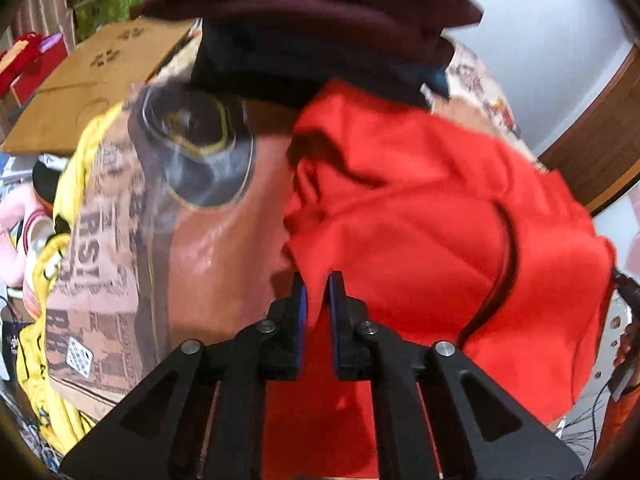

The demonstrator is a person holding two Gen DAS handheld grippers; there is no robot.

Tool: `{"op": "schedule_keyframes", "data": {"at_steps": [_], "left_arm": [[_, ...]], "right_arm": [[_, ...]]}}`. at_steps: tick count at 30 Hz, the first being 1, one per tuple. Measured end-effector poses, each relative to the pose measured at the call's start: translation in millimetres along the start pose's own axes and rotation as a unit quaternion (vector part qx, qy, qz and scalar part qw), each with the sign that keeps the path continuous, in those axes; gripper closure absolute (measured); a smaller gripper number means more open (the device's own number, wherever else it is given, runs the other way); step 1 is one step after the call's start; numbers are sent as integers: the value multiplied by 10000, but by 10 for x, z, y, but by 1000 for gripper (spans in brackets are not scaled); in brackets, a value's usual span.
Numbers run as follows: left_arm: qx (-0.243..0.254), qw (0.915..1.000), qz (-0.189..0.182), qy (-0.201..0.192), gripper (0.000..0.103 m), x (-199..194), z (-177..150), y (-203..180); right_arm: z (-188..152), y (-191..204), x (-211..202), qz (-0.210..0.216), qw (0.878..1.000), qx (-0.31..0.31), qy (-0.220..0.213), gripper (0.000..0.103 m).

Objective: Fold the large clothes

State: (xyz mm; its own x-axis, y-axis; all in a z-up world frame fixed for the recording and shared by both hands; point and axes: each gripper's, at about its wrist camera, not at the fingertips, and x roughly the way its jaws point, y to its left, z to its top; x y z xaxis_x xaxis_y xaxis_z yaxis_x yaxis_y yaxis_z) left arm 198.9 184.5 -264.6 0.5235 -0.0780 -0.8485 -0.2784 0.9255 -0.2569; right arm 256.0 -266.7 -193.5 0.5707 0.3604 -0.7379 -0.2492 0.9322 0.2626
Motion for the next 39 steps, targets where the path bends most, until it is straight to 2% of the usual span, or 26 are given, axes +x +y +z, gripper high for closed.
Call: {"op": "schedule_keyframes", "data": {"at_steps": [1, 2, 3, 6, 8, 13, 16, 19, 22, 25, 26, 28, 29, 30, 32, 34, 36, 39], "left_arm": [[4, 10000, 27, 65, 88, 16, -24, 6], [-5, 9998, 64, 168, 73, 23, -40, 32], [-12, 9999, 63, 151, 62, -3, -66, 59], [-16, 10000, 9, 76, 49, -103, -138, 139], [-35, 9998, -150, 147, 48, -136, -206, 208], [-232, 9966, -498, 613, 48, -121, -500, 380], [-476, 9915, -774, 927, 48, -1, -679, 448], [-511, 9921, -824, 802, 46, 11, -788, 429], [-499, 9901, -1063, 765, 46, 0, -821, 343], [-378, 9908, -1061, 753, 46, 6, -823, 232], [-357, 9910, -1054, 743, 47, 0, -823, 202], [-345, 9906, -1113, 717, 58, -10, -815, 130], [-341, 9903, -1145, 713, 69, -14, -793, 107], [-295, 9902, -1184, 683, 80, -42, -786, 54], [-156, 9907, -1197, 633, 92, -14, -701, -90], [113, 9926, -1138, 420, 95, -132, -664, -257], [267, 9915, -1265, 160, 96, -280, -590, -378], [354, 9893, -1367, -354, 97, -631, -411, -512]], "right_arm": [[1, 4, -31, 1, 10000, -38, 65, 79], [13, -10, -56, 8, 9999, -52, 151, 72], [16, -27, -72, 20, 9997, -51, 228, 65], [-51, -71, -163, -3, 9993, -66, 361, 59], [-121, -100, -179, -4, 9988, -112, 468, 59], [-369, -176, -140, -44, 9967, -135, 799, 59], [-501, -222, -176, 4, 9968, -1, 803, 50], [-623, -204, -218, -4, 9970, 56, 767, 48], [-749, -131, -227, -23, 9969, -68, 783, 47], [-877, -77, -176, 159, 9960, -51, 881, 45], [-900, -66, -179, 115, 9968, -28, 787, 45], [-901, -59, -185, 70, 9974, 49, 716, 48], [-891, -42, -187, 76, 9975, 101, 696, 56], [-879, -36, -201, 102, 9976, 139, 667, 73], [-854, -10, -233, 359, 9972, 178, 624, 88], [-822, 43, -230, 486, 9964, 99, 681, 90], [-763, 90, -221, 537, 9961, 18, 693, 92], [-558, 127, -389, 689, 9970, 4, 359, 92]]}}
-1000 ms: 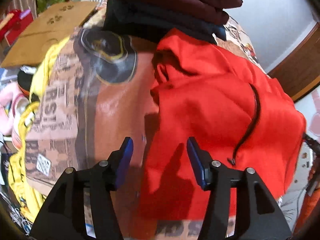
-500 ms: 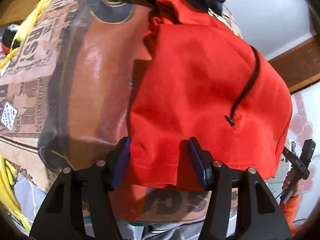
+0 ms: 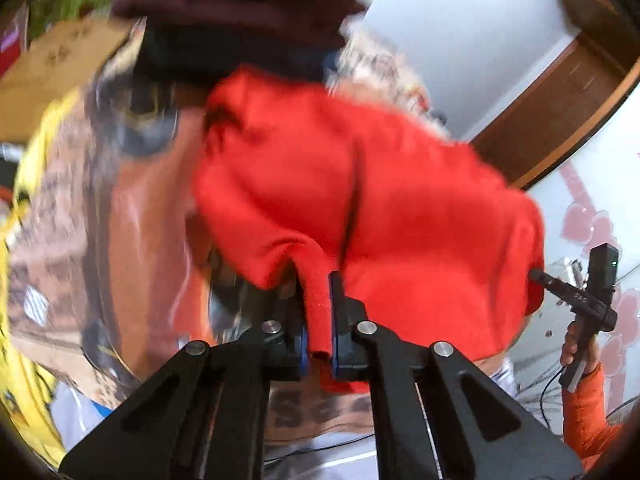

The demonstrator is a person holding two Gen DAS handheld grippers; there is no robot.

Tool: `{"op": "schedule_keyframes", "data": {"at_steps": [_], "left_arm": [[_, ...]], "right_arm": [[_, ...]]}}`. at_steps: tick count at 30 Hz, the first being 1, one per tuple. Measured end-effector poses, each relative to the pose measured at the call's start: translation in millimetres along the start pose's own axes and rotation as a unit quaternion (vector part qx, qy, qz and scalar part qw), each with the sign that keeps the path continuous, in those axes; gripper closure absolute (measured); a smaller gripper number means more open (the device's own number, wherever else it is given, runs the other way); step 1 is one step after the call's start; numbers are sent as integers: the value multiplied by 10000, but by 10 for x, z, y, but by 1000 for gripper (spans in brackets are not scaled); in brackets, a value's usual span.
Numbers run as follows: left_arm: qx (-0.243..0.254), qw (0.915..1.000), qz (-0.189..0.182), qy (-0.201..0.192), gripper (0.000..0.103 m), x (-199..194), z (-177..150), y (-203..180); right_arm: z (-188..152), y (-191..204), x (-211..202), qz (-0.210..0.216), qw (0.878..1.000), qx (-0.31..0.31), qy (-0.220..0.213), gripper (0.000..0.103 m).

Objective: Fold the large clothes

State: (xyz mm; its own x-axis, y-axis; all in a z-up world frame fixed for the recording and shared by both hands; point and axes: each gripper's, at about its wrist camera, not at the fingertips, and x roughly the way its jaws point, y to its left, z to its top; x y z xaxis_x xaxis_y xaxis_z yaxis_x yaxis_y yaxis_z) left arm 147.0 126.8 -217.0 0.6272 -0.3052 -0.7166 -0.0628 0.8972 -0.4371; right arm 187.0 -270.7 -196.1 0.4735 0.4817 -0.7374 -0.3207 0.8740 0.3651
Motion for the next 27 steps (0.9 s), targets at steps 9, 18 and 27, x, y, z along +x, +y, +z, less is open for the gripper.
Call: {"op": "schedule_keyframes", "data": {"at_steps": [9, 18, 27], "left_arm": [[411, 9889, -341, -1386, 98, -1025, 562, -356], [154, 9834, 363, -1771, 98, -926, 1150, -200], [-319, 9891, 1151, -864, 98, 243, 1495, 415]], "right_arm": [[691, 437, -772, 311, 9895, -461, -1335, 93], [1244, 573, -568, 235, 9869, -353, -1557, 93], [1576, 53, 327, -286, 9961, 257, -790, 92]]}}
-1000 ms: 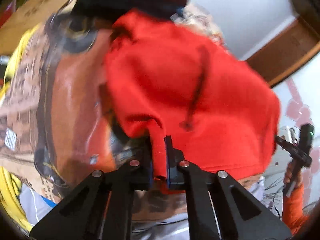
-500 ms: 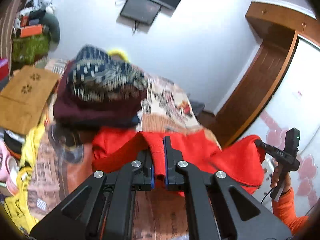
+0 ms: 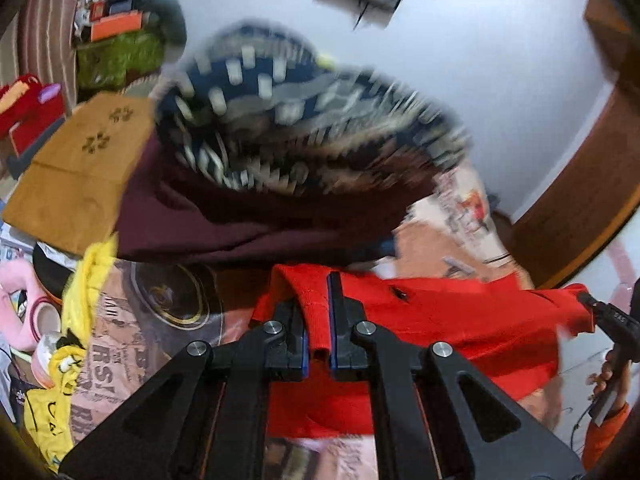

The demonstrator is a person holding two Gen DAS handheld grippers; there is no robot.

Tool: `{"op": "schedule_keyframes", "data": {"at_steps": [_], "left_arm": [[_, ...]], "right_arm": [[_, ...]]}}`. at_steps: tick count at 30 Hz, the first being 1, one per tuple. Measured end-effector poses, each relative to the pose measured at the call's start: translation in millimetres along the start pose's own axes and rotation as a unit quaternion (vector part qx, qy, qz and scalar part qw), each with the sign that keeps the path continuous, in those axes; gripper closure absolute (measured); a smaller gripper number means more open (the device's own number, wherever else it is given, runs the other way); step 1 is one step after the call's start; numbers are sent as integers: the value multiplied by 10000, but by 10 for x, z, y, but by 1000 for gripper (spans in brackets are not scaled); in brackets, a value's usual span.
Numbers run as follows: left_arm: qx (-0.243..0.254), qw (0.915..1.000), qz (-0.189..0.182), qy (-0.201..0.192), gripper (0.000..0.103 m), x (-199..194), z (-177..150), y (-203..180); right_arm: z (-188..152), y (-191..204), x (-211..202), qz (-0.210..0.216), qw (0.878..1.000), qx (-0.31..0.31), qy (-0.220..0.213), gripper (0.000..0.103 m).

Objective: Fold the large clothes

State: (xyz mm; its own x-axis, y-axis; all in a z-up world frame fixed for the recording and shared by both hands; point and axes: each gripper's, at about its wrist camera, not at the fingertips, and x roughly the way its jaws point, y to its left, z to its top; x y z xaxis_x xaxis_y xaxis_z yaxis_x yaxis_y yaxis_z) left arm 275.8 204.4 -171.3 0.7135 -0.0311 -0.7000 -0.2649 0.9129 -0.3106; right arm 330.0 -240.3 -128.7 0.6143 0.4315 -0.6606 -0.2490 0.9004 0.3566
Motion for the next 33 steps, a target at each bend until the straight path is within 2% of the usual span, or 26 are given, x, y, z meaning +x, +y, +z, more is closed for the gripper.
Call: {"op": "schedule_keyframes", "data": {"at_steps": [4, 6, 10, 11, 14, 15, 17, 19, 23, 26, 30, 33], "left_arm": [[-38, 9986, 279, 446, 97, 517, -40, 30], [81, 9974, 412, 587, 96, 700, -76, 24], [507, 9929, 666, 848, 92, 841, -151, -61], [646, 9913, 747, 868, 83, 829, -167, -91], [1010, 9869, 917, 860, 49, 707, -199, -207], [1150, 9864, 890, 766, 46, 614, -211, -251], [1274, 9862, 818, 678, 46, 480, -210, -308], [1324, 9866, 781, 556, 46, 314, -198, -362], [1247, 9906, 504, 263, 40, -10, -205, -407], [1412, 9886, 461, 229, 40, -154, -284, -465], [1750, 9826, 293, 555, 40, -20, -534, -612], [2048, 9742, 392, 864, 40, 218, -759, -721]], "right_arm": [[-14, -172, 357, -128, 9988, 140, 451, 88], [-21, -219, 408, -134, 9986, 171, 479, 86], [25, -283, 375, -402, 9981, 101, 448, 68], [37, -298, 345, -522, 9977, 57, 439, 61], [48, -255, 241, -808, 9957, -339, 311, 60], [29, -206, 164, -938, 9939, -519, 241, 60], [11, -132, 79, -1063, 9914, -742, 180, 60], [-26, -39, -30, -984, 9909, -914, 125, 60], [-157, 243, -285, -659, 9882, -1378, -56, 60], [-281, 452, -344, -491, 9824, -1801, -21, 59], [-460, 655, -179, -297, 9733, -2243, 379, 58], [-600, 714, 152, -284, 9672, -2362, 889, 58]]}}
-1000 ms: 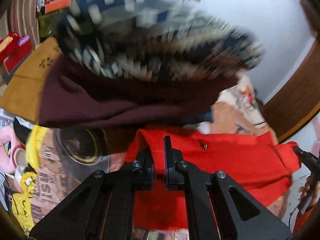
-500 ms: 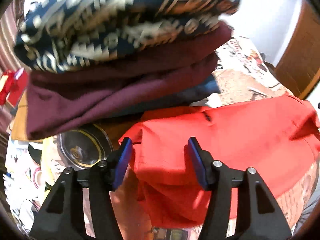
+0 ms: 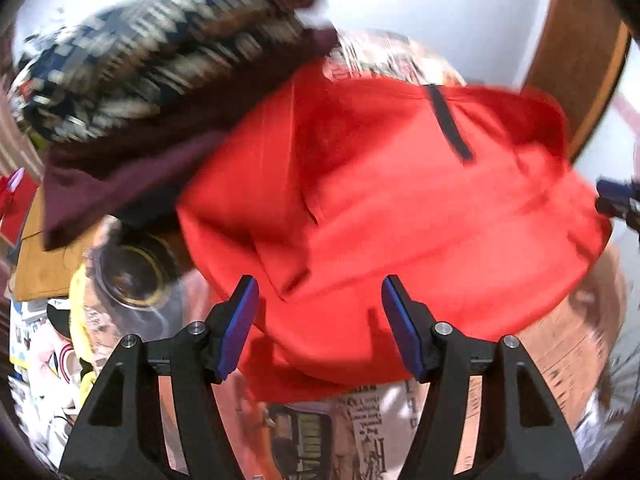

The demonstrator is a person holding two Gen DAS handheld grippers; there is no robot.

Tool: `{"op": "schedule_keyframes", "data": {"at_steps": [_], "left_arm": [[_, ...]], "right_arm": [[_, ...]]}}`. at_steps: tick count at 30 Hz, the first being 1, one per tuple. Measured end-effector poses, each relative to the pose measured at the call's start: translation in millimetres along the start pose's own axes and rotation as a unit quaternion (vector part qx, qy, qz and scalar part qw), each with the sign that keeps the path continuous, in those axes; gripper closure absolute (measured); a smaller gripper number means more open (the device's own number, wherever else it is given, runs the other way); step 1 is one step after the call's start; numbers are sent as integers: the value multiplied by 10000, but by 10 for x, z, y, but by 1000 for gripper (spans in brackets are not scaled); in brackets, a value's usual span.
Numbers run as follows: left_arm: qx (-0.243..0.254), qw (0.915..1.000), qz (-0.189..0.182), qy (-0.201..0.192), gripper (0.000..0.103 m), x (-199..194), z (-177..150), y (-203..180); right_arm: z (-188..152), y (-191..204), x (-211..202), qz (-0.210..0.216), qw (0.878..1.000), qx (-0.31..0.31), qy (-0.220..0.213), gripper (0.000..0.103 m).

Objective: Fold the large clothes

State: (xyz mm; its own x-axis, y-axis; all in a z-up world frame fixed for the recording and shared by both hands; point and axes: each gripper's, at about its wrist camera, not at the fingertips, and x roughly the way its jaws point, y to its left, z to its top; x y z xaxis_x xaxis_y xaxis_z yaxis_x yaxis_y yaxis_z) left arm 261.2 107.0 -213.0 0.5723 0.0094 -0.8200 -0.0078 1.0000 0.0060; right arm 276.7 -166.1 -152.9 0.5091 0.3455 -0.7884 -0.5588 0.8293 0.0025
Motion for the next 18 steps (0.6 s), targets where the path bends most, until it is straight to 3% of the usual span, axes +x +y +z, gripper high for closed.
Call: {"op": "schedule_keyframes", "data": {"at_steps": [3, 6, 10, 12, 13, 15, 18], "left_arm": [[237, 9991, 236, 276, 40, 283, -60, -110], [321, 9981, 227, 484, 40, 526, -46, -163], [305, 9986, 227, 361, 40, 582, 166, -137], [276, 9980, 540, 182, 40, 569, 327, -71], [174, 9966, 802, 11, 40, 535, 410, 11], [-289, 9948, 926, -299, 40, 395, 516, 196], [-1102, 9909, 507, -581, 40, 147, 538, 497]], "right_arm": [[-27, 27, 374, 103, 9984, 27, 560, 58], [5, 37, 678, 42, 9956, 6, 934, 58], [263, 53, 917, 73, 9940, -202, 1077, 58], [427, 17, 1006, 160, 9935, -145, 1114, 58], [495, -12, 1036, 113, 9941, -79, 1075, 58], [562, -88, 989, -45, 9958, 141, 899, 58], [578, -208, 812, -19, 9973, 467, 570, 58]]}}
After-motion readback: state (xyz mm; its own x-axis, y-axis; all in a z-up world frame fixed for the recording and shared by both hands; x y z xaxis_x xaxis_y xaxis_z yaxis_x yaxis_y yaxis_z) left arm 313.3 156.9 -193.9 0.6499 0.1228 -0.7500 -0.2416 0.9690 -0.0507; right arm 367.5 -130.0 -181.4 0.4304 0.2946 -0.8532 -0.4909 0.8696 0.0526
